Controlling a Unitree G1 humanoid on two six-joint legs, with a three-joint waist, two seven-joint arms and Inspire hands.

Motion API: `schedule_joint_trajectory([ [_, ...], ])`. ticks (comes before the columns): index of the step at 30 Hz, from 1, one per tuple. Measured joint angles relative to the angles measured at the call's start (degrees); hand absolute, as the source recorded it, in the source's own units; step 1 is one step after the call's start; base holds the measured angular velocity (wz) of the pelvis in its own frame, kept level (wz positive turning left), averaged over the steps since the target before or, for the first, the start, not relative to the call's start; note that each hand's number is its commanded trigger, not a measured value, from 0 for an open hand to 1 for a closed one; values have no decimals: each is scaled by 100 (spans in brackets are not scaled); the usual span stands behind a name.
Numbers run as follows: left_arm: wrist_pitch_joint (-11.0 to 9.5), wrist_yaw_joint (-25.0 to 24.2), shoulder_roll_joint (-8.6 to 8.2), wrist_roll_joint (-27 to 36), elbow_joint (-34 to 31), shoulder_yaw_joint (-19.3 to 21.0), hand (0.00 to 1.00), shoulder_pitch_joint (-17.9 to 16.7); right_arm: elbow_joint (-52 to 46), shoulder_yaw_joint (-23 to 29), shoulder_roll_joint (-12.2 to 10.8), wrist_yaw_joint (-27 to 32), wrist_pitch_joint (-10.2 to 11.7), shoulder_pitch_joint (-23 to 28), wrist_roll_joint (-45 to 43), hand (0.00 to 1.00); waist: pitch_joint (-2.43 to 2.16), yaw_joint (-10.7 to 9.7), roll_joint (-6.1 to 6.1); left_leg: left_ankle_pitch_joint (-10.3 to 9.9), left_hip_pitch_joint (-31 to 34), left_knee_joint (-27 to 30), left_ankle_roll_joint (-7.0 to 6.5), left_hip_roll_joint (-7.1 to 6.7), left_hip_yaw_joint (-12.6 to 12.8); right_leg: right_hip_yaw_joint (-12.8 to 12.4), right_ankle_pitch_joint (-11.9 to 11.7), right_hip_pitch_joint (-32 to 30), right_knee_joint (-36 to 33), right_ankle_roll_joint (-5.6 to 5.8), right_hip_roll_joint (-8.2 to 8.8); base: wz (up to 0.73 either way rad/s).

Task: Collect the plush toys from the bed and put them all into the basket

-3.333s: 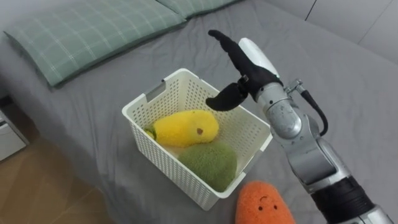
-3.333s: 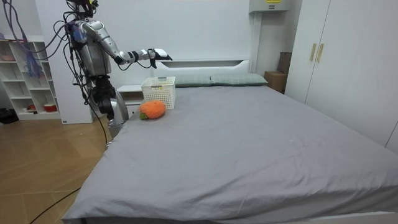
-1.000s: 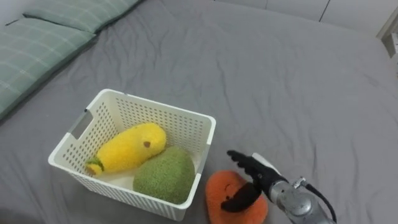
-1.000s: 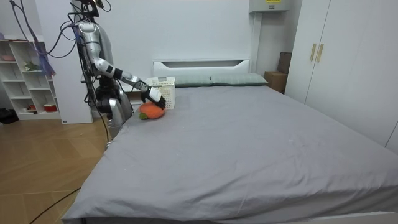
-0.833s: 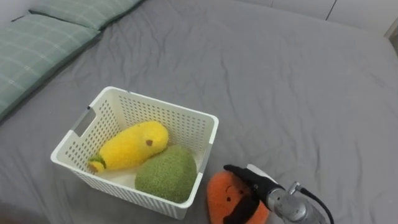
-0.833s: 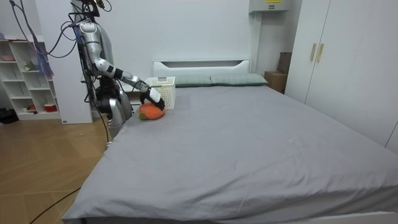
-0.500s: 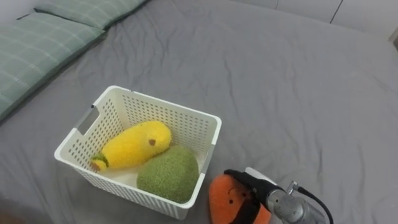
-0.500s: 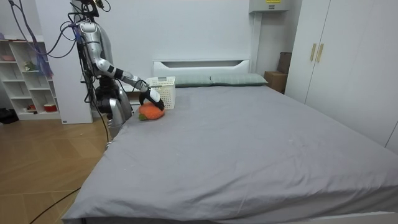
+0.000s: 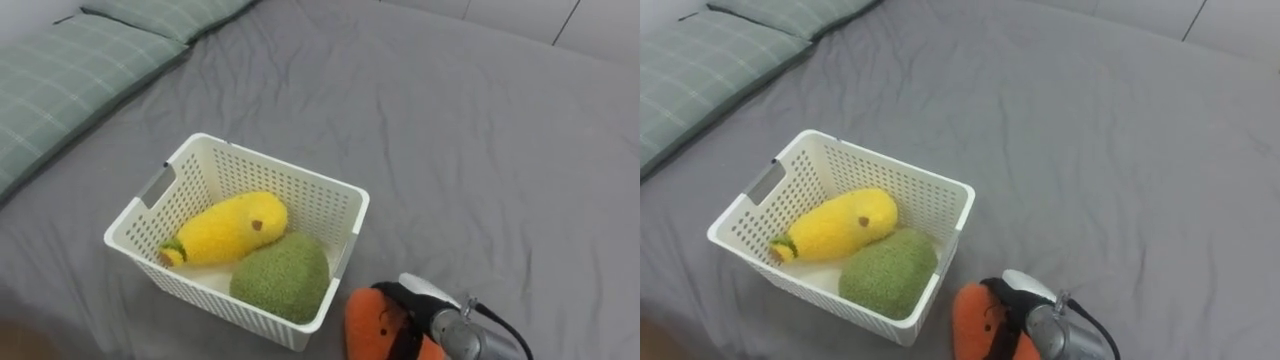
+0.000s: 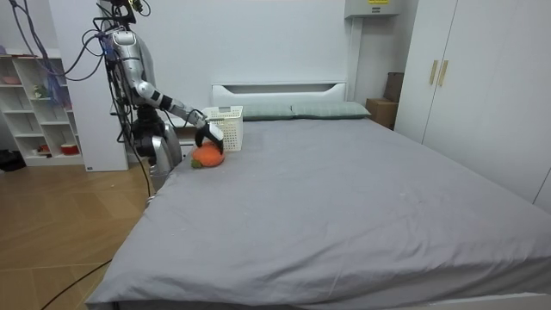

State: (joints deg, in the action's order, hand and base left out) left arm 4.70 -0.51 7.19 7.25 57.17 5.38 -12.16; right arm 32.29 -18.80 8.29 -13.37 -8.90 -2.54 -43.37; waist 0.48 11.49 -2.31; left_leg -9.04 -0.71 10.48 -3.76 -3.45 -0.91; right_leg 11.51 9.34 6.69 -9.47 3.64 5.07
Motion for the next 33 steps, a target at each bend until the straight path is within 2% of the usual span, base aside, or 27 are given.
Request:
schedule_joint_trajectory([
  [7,2,3,-10,-2,-1,-2,0,-22,155,-5,-12,18,-99,-51,-137,100,8,7,16,-4,3,29,0,-4,-34,33,0,24,-5,0,2,2],
  [14,26,-18,-10,-16,0,-3,0,-51,291,-5,-46,21,-96,-53,-140,100,10,9,19,-4,10,47,-2,-16,-73,107,1,45,-5,1,17,3],
  [16,33,-17,-9,4,-22,-19,0,-52,418,-4,-48,78,-40,-90,-32,100,11,3,21,-3,10,55,-3,-21,-89,123,3,58,-5,4,23,4],
  [17,32,-16,-8,7,-41,-31,0,-56,477,-2,-47,104,-37,-107,56,100,-2,3,-1,-3,6,56,-3,-23,-92,123,3,62,-6,4,25,0],
  [18,31,-15,-5,2,-51,-68,0,-67,603,14,-46,153,-33,-133,197,100,9,6,19,-2,-4,59,-4,-25,-98,128,4,74,-5,6,27,0],
  [20,31,-24,-4,-1,-56,-69,0,-80,719,61,-48,153,5,-132,373,100,-2,0,-1,-1,-5,71,-5,-28,-101,131,4,79,-5,6,30,0],
  [23,30,-35,0,-15,-45,-34,0,-130,722,270,-49,144,56,-125,515,100,11,-56,-12,12,23,89,-15,-48,-148,195,9,86,-6,10,49,8],
  [26,31,-99,40,-21,-40,31,0,-140,318,619,68,231,60,-121,613,100,14,-205,-68,28,46,97,-23,-119,-155,210,72,63,-13,9,91,5],
  [28,29,-118,75,-2,-27,82,0,-212,-545,868,319,299,28,-119,698,100,10,-334,-118,42,43,96,-41,-111,-106,206,93,65,-11,20,108,0],
  [30,28,-118,134,-32,-2,83,0,-218,-1243,1063,536,475,86,-122,770,100,11,-371,-174,43,43,97,-43,-106,-71,188,93,69,5,20,107,-2],
  [32,21,-121,175,-55,13,131,0,-212,-1778,1423,575,662,165,-156,834,100,-11,-406,-233,38,20,78,-46,-105,-34,186,90,119,71,23,104,-5],
  [33,12,-125,192,-55,19,131,0,-206,-1990,1584,587,821,191,-247,959,100,-3,-440,-240,29,-5,65,-49,-89,-2,159,87,130,77,25,98,-11],
])
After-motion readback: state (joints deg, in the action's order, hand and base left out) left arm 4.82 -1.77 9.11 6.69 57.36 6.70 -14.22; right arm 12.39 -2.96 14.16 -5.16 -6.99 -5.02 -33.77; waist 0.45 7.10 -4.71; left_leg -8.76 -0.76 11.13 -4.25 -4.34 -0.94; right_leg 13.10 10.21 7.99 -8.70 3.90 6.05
